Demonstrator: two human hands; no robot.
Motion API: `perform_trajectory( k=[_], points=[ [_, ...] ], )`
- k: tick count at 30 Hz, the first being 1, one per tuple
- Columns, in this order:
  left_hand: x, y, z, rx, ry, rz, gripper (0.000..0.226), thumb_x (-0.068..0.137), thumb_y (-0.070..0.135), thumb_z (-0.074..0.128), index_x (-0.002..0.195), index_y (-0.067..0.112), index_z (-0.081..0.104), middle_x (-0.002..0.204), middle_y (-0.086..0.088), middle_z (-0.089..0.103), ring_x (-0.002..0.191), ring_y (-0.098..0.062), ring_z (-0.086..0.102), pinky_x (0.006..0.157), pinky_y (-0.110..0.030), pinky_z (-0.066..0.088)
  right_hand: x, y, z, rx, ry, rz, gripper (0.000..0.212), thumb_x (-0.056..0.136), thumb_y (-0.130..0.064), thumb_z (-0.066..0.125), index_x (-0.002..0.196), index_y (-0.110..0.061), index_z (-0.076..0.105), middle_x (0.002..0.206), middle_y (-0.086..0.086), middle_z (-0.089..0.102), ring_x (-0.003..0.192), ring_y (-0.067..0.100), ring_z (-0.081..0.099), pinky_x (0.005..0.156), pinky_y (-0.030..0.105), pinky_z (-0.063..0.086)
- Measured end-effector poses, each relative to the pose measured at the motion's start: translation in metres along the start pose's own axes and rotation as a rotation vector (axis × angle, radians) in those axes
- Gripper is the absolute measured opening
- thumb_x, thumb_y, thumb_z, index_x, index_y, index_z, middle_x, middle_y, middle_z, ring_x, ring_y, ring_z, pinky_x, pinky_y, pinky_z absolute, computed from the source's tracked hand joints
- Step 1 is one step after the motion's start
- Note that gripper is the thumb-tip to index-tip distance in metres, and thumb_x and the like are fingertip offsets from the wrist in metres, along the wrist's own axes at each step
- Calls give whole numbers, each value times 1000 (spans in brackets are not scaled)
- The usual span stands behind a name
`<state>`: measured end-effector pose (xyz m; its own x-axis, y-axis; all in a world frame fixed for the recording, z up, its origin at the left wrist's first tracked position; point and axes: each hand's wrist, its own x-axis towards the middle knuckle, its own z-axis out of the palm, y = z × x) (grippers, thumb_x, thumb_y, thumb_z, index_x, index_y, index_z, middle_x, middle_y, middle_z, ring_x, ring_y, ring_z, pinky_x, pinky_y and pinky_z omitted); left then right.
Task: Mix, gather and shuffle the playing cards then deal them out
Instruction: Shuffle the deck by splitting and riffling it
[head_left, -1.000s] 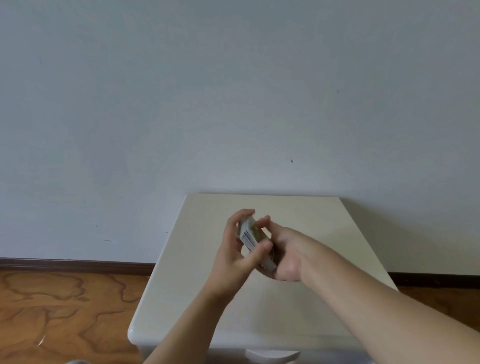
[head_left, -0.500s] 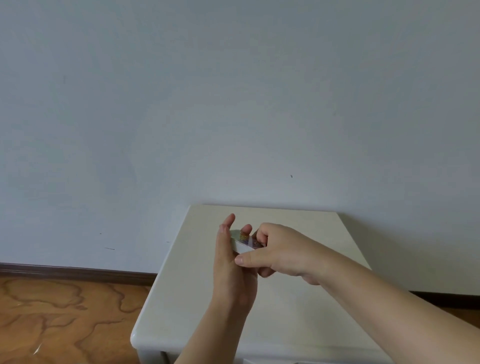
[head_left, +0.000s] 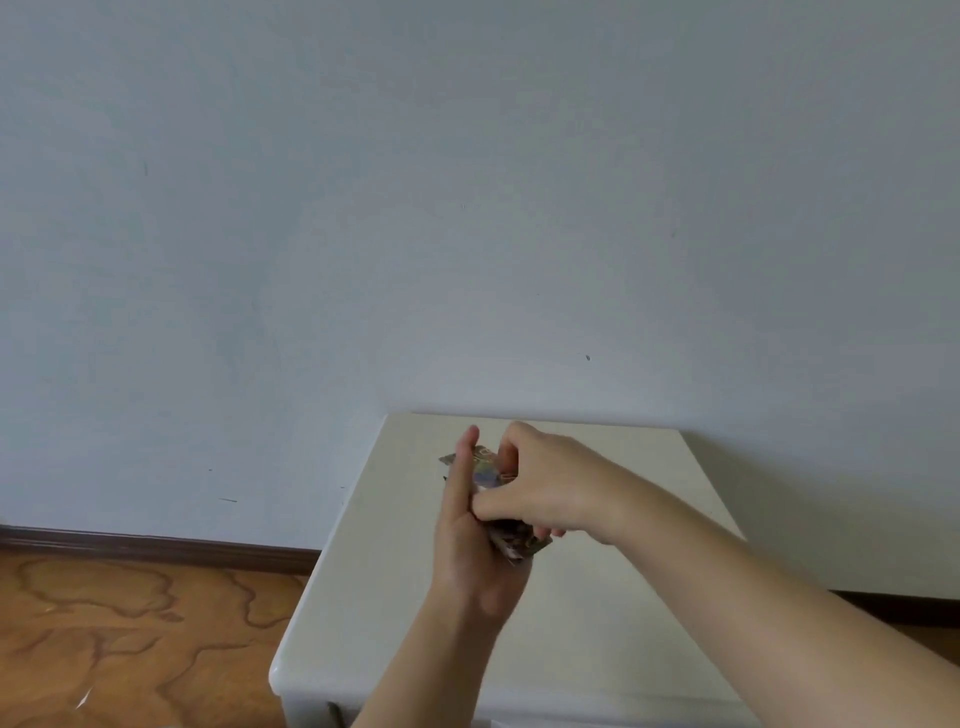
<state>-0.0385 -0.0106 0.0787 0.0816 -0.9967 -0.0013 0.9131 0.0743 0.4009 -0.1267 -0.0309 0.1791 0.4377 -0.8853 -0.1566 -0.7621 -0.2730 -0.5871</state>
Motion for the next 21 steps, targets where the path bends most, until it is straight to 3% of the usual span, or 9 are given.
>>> perform_trajectory(
  k=[3, 5, 7, 10, 12, 14, 16, 19, 21],
  points=[
    [6, 9, -5, -29, 214, 53, 36, 83, 44, 67, 116, 30, 64, 101, -13, 67, 82, -33, 65, 63, -43, 54, -4, 4, -2, -43, -120, 36, 47, 57, -46, 72, 95, -29, 50, 58, -10, 66, 41, 11, 54, 42, 20, 38],
    [10, 25, -17, -235, 312, 103, 20, 95, 44, 55, 105, 29, 63, 98, -8, 58, 83, -26, 60, 70, -44, 54, -9, 8, -17, 26, -204, 37, 48, 58, -44, 77, 98, -27, 56, 66, -3, 66, 40, 12, 54, 40, 19, 40],
    [11, 37, -25, -388, 329, 118, 20, 96, 46, 52, 103, 28, 59, 97, -5, 52, 83, -26, 59, 77, -51, 51, -12, 11, -33, 137, -186, 21, 45, 58, -45, 78, 95, -25, 62, 75, 4, 68, 44, 14, 59, 40, 21, 45],
    [10, 34, -21, -445, 272, 115, 30, 89, 48, 64, 111, 29, 61, 104, -7, 56, 88, -32, 68, 86, -60, 51, -7, 7, -23, 230, 126, -93, 47, 57, -60, 73, 92, -30, 62, 78, -1, 72, 58, 17, 70, 55, 30, 57],
    [7, 24, -13, -450, 159, 43, 44, 80, 49, 74, 119, 30, 64, 120, -10, 66, 108, -32, 68, 104, -54, 45, 2, 7, 12, 32, 350, -190, 51, 67, -72, 62, 100, -33, 59, 86, -5, 73, 78, 16, 70, 72, 33, 56],
    [4, 17, -6, -405, 77, -14, 37, 81, 51, 73, 110, 29, 71, 118, -9, 71, 121, -27, 62, 113, -45, 37, 4, 8, 52, -136, 357, -268, 53, 80, -75, 44, 110, -34, 60, 109, -9, 67, 108, 14, 60, 95, 37, 47],
    [4, 17, -1, -382, 107, -55, 40, 86, 56, 66, 92, 18, 77, 105, -7, 73, 111, -22, 67, 112, -38, 39, 4, 15, 73, 68, 382, -343, 54, 87, -70, 32, 109, -32, 63, 124, -12, 55, 129, 10, 44, 111, 37, 33],
    [2, 12, 5, -402, 168, -99, 52, 84, 58, 66, 105, 11, 68, 117, -1, 63, 124, -18, 58, 113, -35, 37, 12, 22, 75, 564, 671, -375, 36, 91, -56, 39, 88, -28, 62, 108, -12, 52, 115, 17, 56, 100, 44, 45],
    [-4, 2, 6, -259, 150, -100, 41, 81, 56, 69, 98, 19, 73, 119, -2, 65, 122, -24, 61, 111, -40, 41, 19, 24, 74, 590, 702, -207, 43, 90, -57, 35, 86, -23, 60, 106, -10, 50, 112, 16, 55, 98, 44, 46]
  ],
)
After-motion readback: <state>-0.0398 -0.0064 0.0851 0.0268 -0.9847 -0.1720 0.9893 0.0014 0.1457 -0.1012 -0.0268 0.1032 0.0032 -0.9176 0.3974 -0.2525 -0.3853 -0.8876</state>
